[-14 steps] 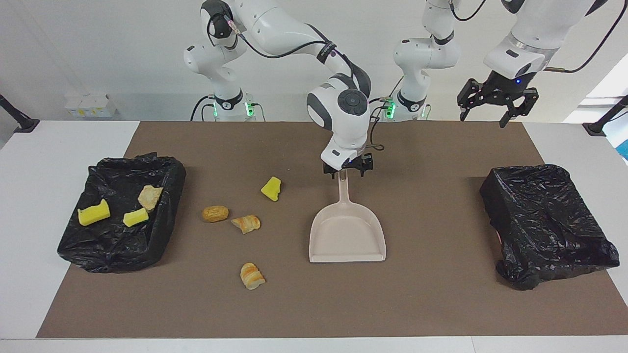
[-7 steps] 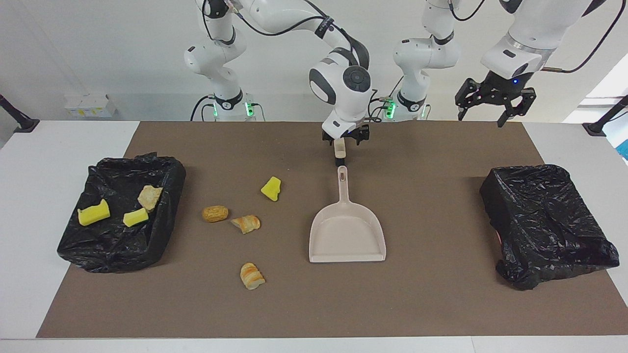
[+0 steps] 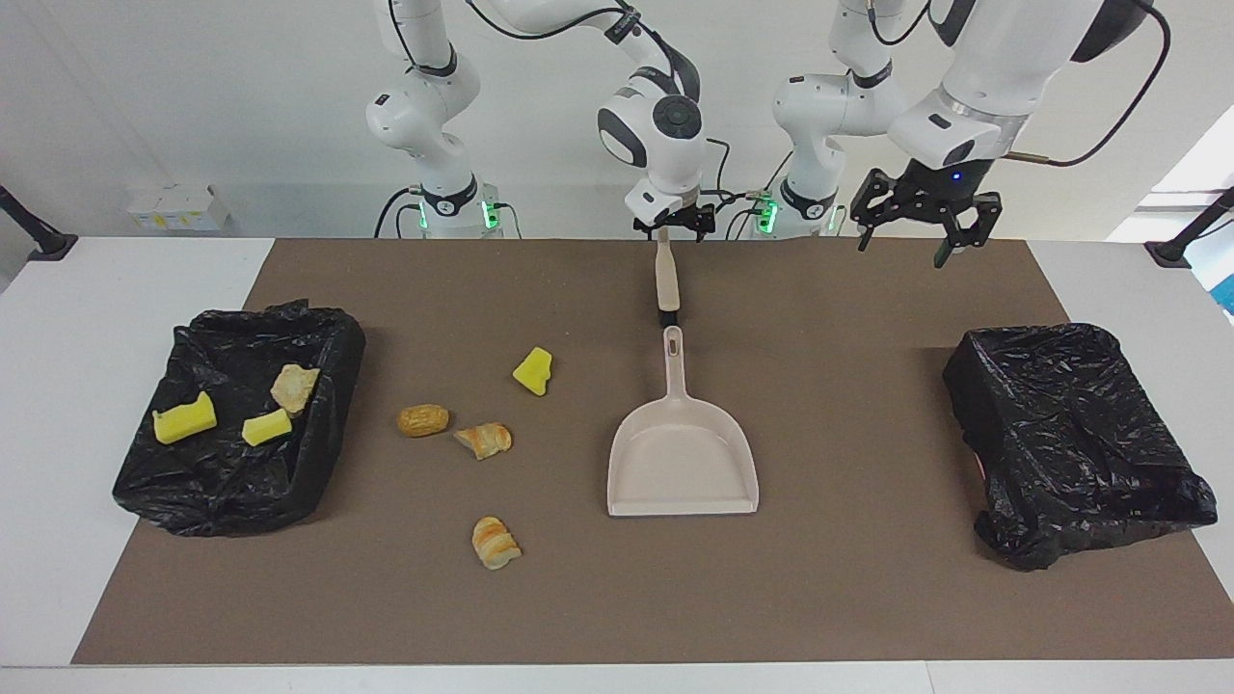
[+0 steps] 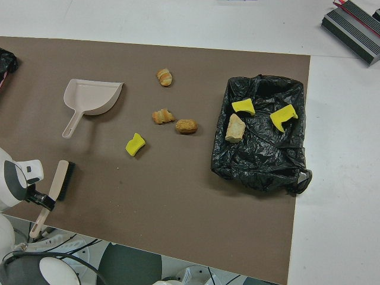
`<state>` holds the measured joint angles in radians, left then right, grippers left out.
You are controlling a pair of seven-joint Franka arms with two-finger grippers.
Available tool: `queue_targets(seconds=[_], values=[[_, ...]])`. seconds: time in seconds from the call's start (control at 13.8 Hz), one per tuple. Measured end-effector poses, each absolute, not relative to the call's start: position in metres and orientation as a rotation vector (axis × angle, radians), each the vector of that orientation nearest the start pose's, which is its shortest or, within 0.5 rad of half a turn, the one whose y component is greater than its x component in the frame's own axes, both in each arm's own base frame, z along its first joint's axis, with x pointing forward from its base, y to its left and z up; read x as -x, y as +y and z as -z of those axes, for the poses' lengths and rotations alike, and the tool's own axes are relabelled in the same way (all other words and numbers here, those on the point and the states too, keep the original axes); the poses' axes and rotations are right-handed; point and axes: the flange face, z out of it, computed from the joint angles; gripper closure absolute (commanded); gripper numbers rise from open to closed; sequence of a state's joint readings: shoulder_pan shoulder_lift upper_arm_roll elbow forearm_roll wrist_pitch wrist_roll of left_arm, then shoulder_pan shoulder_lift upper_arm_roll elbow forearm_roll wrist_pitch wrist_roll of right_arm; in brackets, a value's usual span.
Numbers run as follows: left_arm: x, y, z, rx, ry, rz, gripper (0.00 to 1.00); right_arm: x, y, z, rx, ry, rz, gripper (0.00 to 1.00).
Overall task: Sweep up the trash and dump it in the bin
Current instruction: 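Release the dustpan and withdraw the right gripper toward the robot, then grasp the dustpan handle with the left gripper while the right gripper grasps the brush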
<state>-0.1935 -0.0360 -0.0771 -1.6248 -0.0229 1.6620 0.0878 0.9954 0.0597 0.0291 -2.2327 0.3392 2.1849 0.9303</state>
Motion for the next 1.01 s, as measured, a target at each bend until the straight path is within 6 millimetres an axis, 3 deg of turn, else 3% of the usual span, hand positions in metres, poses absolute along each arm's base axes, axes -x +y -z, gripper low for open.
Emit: queue_targets(seconds=[0.07, 0.22, 0.58, 0.79, 0.94, 1.01], values=[[-0.534, -0.165, -0.613, 3.123, 0.546, 0.129, 0.00, -0.252, 0.447, -0.337, 3.052, 0.189, -0.438, 0.00], [-0.540, -0.198, -0.581, 3.135, 0.526, 0.148, 0.00, -0.243, 0.443, -0.339, 3.056, 0.213, -0.440, 0.14], [-0.542, -0.280, -0.508, 3.166, 0.475, 0.139, 0.00, -0.240, 0.442, -0.334, 3.052, 0.223, -0.437, 0.37], [-0.534, -0.319, -0.454, 3.180, 0.452, 0.136, 0.00, -0.238, 0.444, -0.329, 3.053, 0.220, -0.431, 0.66], [-0.526, -0.334, -0.422, 3.185, 0.453, 0.138, 0.00, -0.238, 0.444, -0.329, 3.053, 0.220, -0.431, 1.00], [-0.522, -0.339, -0.410, 3.187, 0.449, 0.139, 0.00, -0.238, 0.444, -0.329, 3.053, 0.220, -0.431, 1.00]])
